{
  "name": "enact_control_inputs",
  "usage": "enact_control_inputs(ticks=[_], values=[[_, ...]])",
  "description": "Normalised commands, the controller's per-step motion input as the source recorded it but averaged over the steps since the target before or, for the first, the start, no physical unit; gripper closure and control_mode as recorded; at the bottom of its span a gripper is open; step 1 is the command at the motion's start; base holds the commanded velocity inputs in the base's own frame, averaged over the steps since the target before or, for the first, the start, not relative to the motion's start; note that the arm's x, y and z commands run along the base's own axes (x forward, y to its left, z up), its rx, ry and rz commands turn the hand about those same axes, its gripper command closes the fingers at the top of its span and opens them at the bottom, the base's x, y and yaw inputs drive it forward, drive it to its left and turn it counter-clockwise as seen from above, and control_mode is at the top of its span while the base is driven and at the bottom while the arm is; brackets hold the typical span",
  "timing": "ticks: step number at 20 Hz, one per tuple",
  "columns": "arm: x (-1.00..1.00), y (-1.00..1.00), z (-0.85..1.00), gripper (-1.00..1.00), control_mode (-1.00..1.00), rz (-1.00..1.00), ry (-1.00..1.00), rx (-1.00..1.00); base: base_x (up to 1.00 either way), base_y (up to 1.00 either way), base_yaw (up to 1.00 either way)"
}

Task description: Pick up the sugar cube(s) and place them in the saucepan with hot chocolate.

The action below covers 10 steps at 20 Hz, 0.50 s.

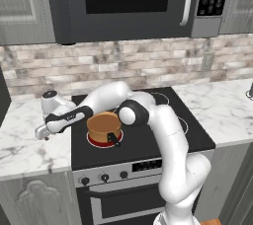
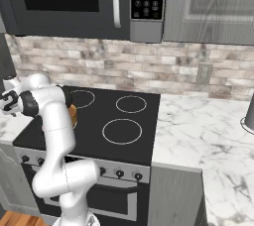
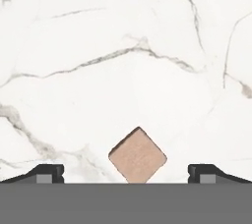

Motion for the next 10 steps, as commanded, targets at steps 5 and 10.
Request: enact_control_inputs(ticks=[5,10], values=[[0.04,0.0,-0.01,-1.0,-1.0,0.0,0.0,0.0,0.0,0.0,0.0],[0.08,0.0,0.0,-1.0,-1.0,0.0,0.0,0.0,0.0,0.0,0.0]])
